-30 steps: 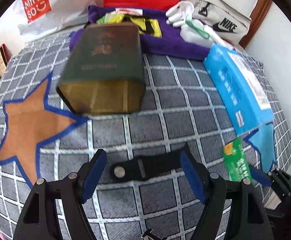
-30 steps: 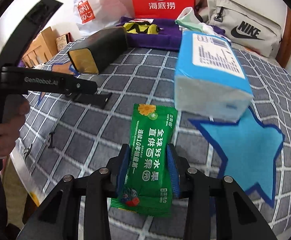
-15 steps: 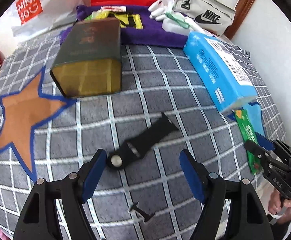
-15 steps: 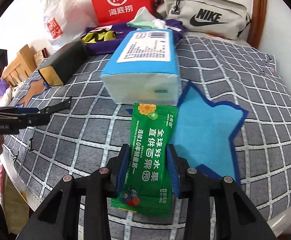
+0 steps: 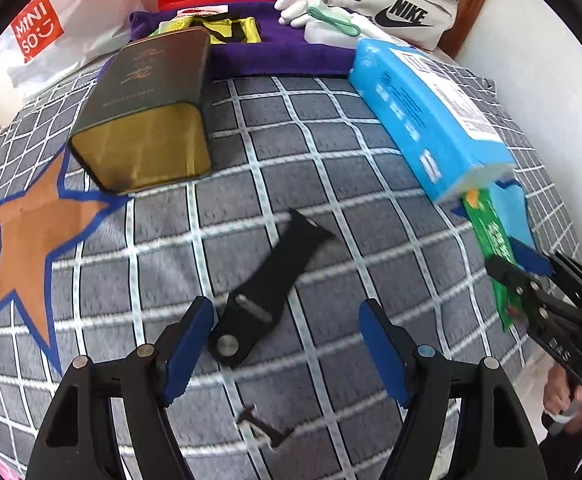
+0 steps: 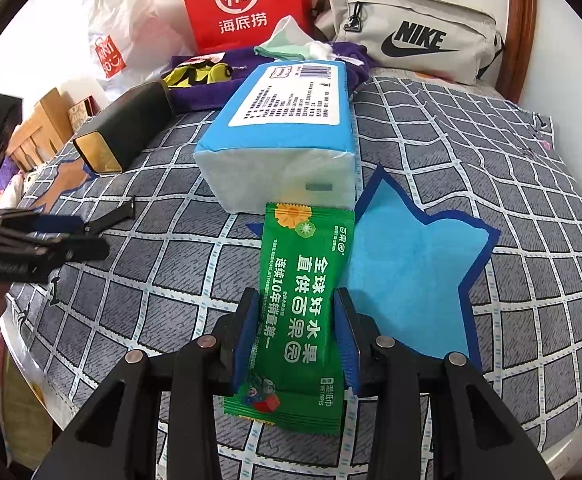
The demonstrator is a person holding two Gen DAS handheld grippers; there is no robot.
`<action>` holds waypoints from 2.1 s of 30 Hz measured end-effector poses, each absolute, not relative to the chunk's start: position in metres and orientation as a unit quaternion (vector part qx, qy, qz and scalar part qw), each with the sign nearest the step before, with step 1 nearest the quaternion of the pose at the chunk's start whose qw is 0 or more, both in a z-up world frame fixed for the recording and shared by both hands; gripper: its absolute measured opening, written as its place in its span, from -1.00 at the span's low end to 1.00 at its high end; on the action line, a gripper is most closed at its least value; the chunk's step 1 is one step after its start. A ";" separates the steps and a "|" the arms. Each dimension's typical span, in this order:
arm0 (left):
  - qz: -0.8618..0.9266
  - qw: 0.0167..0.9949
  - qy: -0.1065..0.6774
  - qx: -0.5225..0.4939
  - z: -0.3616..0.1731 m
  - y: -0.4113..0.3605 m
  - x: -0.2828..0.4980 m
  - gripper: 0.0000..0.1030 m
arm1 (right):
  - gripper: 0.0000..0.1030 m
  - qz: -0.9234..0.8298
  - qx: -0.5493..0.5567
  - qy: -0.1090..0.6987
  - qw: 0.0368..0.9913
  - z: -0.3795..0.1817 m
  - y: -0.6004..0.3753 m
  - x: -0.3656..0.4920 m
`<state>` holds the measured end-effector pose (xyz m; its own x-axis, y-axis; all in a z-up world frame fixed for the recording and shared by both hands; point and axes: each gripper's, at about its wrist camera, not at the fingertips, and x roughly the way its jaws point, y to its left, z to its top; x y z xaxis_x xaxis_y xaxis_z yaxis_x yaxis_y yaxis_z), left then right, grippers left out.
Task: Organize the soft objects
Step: 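Grasp the green snack packet with the right tool and lift it, then grasp the black strap with left tool while right tool carries the green packet toward the towel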
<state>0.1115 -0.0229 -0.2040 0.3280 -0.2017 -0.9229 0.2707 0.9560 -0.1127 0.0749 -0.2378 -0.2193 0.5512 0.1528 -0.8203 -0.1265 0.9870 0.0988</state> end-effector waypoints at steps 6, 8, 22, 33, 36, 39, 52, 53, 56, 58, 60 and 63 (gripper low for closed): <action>-0.117 0.825 0.549 0.064 -0.205 -0.029 0.122 0.00 | -0.26 0.084 0.025 0.464 0.882 -0.220 -0.241 0.074; -0.125 0.829 0.542 0.064 -0.204 -0.032 0.124 -0.30 | -0.26 0.082 0.029 0.463 0.882 -0.220 -0.241 0.074; -0.148 0.837 0.522 0.075 -0.207 -0.049 0.123 -0.13 | -0.23 0.076 0.025 0.462 0.883 -0.220 -0.238 0.077; -0.147 0.838 0.523 0.045 -0.194 -0.043 0.124 -0.62 | -0.43 0.092 0.020 0.466 0.880 -0.214 -0.229 0.076; -0.129 0.845 0.517 0.036 -0.181 -0.032 0.119 -0.62 | -0.44 0.099 0.020 0.459 0.883 -0.204 -0.227 0.071; -0.114 0.852 0.510 0.023 -0.169 -0.022 0.116 -0.62 | -0.44 0.104 0.014 0.449 0.887 -0.191 -0.222 0.065; -0.088 0.877 0.471 -0.011 -0.117 0.013 0.105 -0.62 | -0.44 0.121 0.010 0.407 0.906 -0.131 -0.212 0.060; -0.086 0.880 0.467 -0.013 -0.113 0.015 0.106 -0.62 | -0.44 0.120 0.009 0.404 0.907 -0.127 -0.211 0.061; -0.079 0.884 0.461 -0.019 -0.104 0.018 0.111 -0.62 | -0.44 0.121 0.005 0.394 0.911 -0.114 -0.209 0.068; -0.074 0.886 0.457 -0.023 -0.097 0.021 0.114 -0.62 | -0.44 0.123 0.005 0.389 0.913 -0.106 -0.208 0.074; -0.072 0.888 0.453 -0.028 -0.092 0.023 0.117 -0.62 | -0.43 0.125 0.008 0.386 0.914 -0.097 -0.207 0.081; -0.069 0.890 0.450 -0.031 -0.086 0.025 0.124 -0.62 | -0.43 0.128 0.010 0.380 0.916 -0.086 -0.207 0.092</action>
